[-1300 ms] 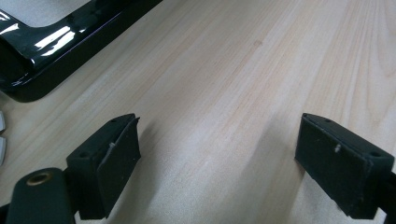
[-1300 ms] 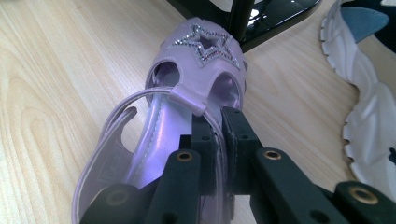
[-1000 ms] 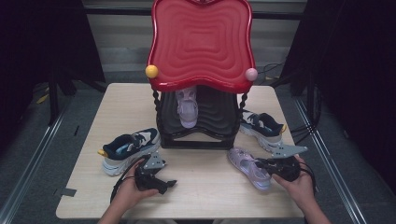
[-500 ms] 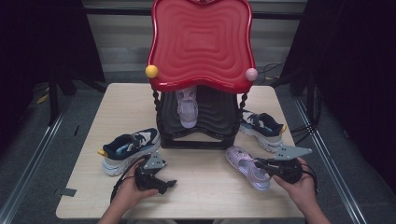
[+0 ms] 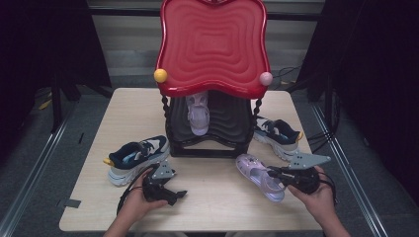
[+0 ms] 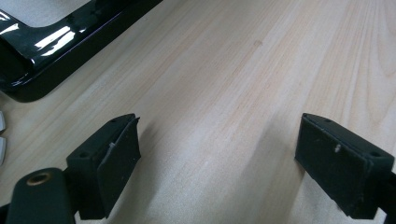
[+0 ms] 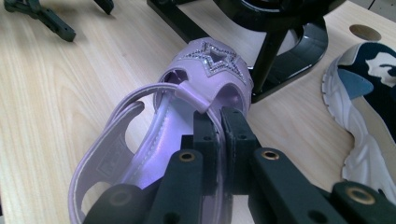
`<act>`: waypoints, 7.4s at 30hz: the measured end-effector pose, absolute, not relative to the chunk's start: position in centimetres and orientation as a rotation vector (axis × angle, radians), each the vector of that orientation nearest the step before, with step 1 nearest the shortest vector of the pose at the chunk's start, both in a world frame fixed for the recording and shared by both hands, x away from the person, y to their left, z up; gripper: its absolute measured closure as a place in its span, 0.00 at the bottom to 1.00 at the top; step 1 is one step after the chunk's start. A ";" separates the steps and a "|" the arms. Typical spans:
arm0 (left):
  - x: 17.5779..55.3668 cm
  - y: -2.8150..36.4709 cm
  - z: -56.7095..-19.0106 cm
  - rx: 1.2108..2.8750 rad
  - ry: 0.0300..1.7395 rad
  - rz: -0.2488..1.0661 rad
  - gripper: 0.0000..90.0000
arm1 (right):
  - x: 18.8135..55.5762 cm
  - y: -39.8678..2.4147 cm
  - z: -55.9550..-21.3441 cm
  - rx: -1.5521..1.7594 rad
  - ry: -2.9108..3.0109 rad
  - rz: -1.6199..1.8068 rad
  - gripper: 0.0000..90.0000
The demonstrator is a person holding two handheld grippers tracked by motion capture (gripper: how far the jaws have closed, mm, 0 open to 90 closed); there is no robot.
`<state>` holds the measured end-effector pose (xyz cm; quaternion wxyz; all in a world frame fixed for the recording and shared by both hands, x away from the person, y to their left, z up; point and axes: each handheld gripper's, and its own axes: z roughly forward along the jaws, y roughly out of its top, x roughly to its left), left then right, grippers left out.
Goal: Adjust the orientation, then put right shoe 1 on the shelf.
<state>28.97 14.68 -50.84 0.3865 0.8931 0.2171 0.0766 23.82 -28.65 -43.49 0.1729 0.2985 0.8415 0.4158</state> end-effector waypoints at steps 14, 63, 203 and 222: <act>29.0 14.7 -50.8 2.274 0.552 0.195 0.14 | 23.9 -28.2 -41.3 0.811 2.387 1.211 0.95; 29.0 14.7 -50.8 2.273 0.552 0.196 0.14 | 28.4 -21.0 -37.1 0.914 2.057 1.165 0.95; 28.9 14.7 -50.8 2.276 0.552 0.195 0.15 | 36.1 -11.3 -39.7 1.083 1.634 1.045 0.93; 28.9 14.7 -50.8 2.276 0.553 0.195 0.15 | 34.9 -11.6 -38.9 1.023 1.667 1.074 0.72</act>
